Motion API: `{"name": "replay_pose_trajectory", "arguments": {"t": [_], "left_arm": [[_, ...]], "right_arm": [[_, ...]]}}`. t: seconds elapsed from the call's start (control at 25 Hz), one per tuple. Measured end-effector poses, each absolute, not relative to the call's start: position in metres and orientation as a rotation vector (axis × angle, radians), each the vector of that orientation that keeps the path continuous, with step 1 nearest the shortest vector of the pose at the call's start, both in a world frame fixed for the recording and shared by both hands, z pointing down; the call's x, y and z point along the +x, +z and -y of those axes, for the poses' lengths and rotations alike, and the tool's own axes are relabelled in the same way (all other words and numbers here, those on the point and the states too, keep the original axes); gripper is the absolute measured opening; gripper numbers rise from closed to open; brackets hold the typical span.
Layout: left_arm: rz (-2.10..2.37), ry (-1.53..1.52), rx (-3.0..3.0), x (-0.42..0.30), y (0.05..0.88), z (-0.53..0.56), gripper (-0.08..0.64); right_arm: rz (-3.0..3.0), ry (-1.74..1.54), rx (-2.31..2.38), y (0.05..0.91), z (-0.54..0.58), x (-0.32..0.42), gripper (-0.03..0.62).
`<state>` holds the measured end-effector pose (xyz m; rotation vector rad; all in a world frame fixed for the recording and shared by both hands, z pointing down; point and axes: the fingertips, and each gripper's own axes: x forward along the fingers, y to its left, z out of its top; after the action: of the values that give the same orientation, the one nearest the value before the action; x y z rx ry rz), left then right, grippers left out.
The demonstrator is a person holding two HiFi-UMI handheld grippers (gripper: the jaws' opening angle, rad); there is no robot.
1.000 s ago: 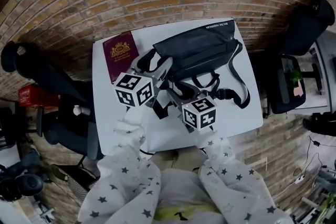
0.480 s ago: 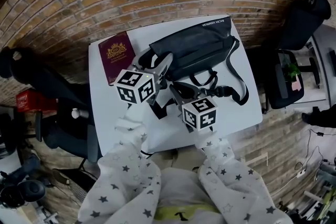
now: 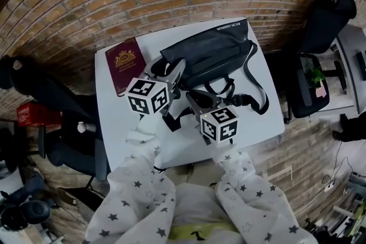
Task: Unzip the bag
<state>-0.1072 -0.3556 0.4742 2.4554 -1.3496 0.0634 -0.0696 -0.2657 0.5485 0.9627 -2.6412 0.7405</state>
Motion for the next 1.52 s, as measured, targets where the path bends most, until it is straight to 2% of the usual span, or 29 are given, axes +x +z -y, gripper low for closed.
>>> {"name": "replay_pose_trajectory", "arguments": {"t": [1.52], "left_arm": [[1.446, 0.106, 2.439, -0.108, 0.475, 0.351, 0.144]], "right_arm": [[2.697, 0.814, 0.744, 0.538, 0.292, -0.04, 0.034]]}}
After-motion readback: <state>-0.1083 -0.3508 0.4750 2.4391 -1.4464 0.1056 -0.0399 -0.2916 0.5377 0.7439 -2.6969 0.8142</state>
